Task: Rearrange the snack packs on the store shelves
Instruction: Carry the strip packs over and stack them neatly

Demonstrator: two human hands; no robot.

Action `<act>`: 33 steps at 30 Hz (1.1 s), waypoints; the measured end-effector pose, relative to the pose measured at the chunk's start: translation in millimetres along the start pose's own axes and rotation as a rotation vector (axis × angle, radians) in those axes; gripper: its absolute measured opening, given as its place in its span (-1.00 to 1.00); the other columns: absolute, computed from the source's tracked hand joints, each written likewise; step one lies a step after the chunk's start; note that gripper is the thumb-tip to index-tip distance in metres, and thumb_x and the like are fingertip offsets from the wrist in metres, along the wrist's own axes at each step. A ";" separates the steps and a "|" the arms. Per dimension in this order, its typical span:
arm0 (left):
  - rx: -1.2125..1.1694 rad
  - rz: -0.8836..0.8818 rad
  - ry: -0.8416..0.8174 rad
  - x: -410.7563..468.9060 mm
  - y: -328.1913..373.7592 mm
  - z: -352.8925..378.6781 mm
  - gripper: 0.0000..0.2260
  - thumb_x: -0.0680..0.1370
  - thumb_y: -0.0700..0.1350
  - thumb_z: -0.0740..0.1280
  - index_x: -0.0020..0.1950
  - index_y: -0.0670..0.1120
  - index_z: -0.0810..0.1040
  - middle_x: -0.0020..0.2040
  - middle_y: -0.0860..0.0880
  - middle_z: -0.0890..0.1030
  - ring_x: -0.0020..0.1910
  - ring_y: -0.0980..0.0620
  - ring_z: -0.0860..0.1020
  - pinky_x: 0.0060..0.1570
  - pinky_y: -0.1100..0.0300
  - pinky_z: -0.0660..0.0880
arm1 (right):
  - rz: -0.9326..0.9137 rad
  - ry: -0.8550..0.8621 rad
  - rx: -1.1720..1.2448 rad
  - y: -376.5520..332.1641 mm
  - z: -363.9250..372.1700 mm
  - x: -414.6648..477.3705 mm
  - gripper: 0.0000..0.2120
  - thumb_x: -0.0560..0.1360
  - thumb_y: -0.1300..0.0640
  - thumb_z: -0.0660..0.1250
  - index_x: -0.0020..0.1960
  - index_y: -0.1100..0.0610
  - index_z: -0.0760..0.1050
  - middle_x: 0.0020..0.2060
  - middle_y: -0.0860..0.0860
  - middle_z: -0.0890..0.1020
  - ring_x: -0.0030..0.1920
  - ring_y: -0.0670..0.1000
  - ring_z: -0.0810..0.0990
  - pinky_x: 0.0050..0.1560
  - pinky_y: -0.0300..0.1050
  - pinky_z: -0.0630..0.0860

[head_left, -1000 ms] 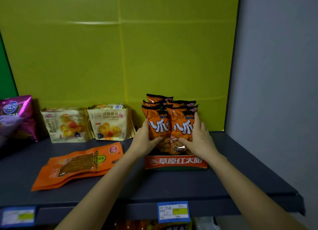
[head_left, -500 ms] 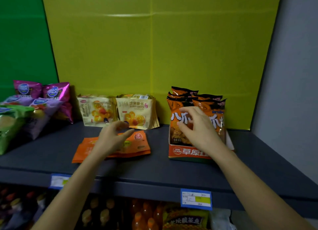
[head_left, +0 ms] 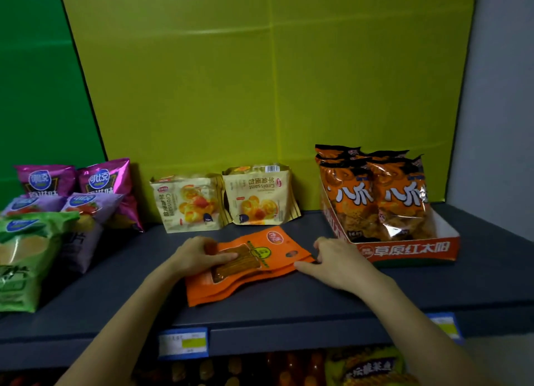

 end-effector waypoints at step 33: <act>-0.867 0.049 0.720 -126.0 -85.3 -95.3 -0.92 0.58 -0.14 0.20 0.03 -0.12 0.43 -0.19 -0.05 0.53 -0.24 0.03 0.48 -0.25 0.18 0.43 | 0.022 0.005 1.360 -83.3 16.9 24.8 -0.81 0.60 0.20 0.13 0.07 0.04 0.50 -0.13 -0.01 0.62 -0.08 -0.02 0.60 -0.05 -0.06 0.55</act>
Point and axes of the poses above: each hand's wrist, its own x-axis towards the middle knuckle, its own z-axis out of the palm, y = z × x, the point moved 6 cm from there along x, towards the middle knuckle
